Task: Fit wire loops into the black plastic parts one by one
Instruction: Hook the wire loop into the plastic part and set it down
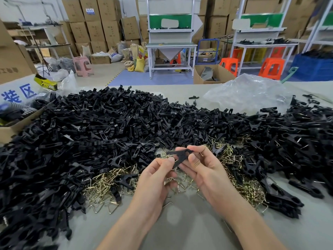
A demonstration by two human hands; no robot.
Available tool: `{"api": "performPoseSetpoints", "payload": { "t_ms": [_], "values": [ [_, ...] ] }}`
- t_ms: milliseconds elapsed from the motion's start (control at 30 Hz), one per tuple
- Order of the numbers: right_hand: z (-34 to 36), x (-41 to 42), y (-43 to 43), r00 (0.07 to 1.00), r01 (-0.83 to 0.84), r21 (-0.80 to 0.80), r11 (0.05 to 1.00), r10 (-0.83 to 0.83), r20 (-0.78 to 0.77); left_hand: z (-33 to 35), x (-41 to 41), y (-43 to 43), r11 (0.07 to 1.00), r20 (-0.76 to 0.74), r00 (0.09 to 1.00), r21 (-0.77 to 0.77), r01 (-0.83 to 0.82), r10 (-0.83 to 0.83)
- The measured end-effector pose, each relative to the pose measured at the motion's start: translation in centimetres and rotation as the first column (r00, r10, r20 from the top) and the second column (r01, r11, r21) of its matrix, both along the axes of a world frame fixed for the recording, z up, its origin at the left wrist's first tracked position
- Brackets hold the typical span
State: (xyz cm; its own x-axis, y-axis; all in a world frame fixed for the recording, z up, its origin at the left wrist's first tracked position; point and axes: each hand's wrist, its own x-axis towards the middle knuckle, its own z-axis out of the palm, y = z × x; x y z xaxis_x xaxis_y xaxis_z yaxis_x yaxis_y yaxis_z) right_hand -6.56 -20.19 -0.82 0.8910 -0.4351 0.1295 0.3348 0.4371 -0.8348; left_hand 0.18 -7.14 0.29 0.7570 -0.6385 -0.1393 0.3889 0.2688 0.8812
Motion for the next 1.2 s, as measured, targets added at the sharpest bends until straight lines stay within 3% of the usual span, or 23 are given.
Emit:
{"api": "performPoseSetpoints", "payload": {
  "t_ms": [167,267,400,500,567,733,933,1200],
  "values": [
    [0.8,-0.4,0.4,0.988,-0.105,0.055,0.993,0.111,-0.109,0.3,0.0,0.0,0.97,-0.026,0.973,-0.081,0.228,-0.23],
    [1.0,-0.7,0.9,0.968,-0.177,0.085,0.98,0.189,-0.164,0.3,-0.6,0.0,0.954,0.016,0.958,-0.087,0.286,-0.286],
    [0.3,-0.2,2.2,0.969,-0.121,-0.04,0.992,0.11,-0.222,0.3,-1.1,-0.3,0.99,0.185,0.973,0.066,0.127,-0.138],
    [-0.4,0.3,3.4,0.967,-0.096,-0.142,0.985,0.059,-0.248,0.0,-1.9,-0.3,0.989,0.422,0.904,0.15,0.001,-0.065],
    [-0.5,0.5,3.8,0.966,-0.116,-0.14,0.983,0.079,-0.244,-0.1,-2.2,-0.1,0.981,0.494,0.869,0.183,-0.07,-0.03],
    [-0.3,0.3,4.0,0.968,-0.084,-0.307,0.948,0.004,-0.253,0.0,-1.7,0.0,0.971,0.514,0.857,0.217,-0.1,-0.026],
    [-0.6,-0.2,4.4,0.977,-0.02,-0.579,0.815,-0.106,-0.183,-0.2,-0.8,0.5,0.949,0.521,0.853,0.257,-0.184,0.024],
    [-1.6,-0.2,4.4,0.97,-0.036,-0.718,0.695,-0.148,-0.192,-0.6,-0.2,0.5,0.926,0.494,0.869,0.32,-0.198,0.015]
  ]
}}
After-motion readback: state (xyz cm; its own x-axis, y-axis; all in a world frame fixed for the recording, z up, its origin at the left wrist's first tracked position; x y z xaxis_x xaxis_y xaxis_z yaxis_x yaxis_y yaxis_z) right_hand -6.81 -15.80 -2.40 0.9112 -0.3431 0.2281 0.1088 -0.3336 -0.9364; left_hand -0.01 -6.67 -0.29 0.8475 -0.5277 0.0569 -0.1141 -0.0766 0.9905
